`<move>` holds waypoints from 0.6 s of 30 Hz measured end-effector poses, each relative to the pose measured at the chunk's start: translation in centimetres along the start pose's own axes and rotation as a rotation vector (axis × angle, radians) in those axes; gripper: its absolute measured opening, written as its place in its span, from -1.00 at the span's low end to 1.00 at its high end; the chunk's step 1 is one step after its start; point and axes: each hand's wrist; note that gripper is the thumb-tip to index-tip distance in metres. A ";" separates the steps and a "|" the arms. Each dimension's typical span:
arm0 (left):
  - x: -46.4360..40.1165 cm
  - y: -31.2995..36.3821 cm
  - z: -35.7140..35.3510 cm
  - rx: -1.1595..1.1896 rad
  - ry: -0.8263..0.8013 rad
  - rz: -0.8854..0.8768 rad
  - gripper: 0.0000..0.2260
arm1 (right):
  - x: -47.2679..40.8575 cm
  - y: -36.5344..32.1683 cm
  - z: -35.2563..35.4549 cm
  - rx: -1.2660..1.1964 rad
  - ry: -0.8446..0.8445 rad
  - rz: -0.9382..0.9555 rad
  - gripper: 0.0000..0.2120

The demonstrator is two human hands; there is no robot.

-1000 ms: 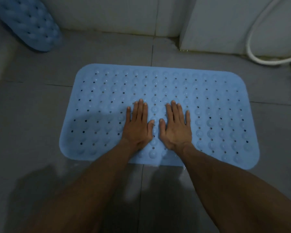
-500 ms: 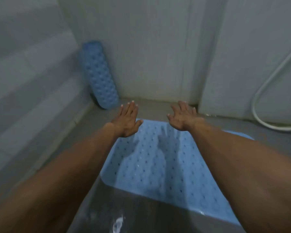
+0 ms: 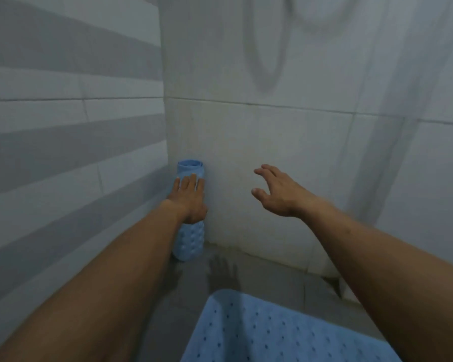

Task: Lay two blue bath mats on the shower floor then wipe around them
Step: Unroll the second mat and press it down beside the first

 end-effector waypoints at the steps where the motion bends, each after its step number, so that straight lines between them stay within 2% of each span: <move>1: -0.8 -1.1 -0.4 0.012 0.009 0.013 -0.30 | -1.3 -0.7 -0.1 0.025 0.000 0.020 -0.39; 7: -5.8 -7.4 -3.0 0.154 0.068 0.083 -0.25 | -8.9 -5.3 -3.2 0.164 -0.043 0.088 -0.34; 11: -9.5 -9.2 -3.5 0.301 0.226 0.059 -0.23 | -14.4 -7.8 -6.2 0.202 -0.059 0.090 -0.25; 13: -11.0 -9.2 -3.7 0.341 0.294 0.044 -0.27 | -16.9 -8.7 -7.3 0.216 -0.055 0.092 -0.21; 18: -12.9 -8.6 -4.8 0.535 0.326 0.008 -0.52 | -21.6 -10.3 -9.5 0.330 -0.091 0.101 -0.18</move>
Point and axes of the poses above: each hand's wrist, its own x-axis away from the middle knuckle, its own z-axis out of the back of the hand, y = z × x, and after that the axes turned 5 degrees about x, right-handed
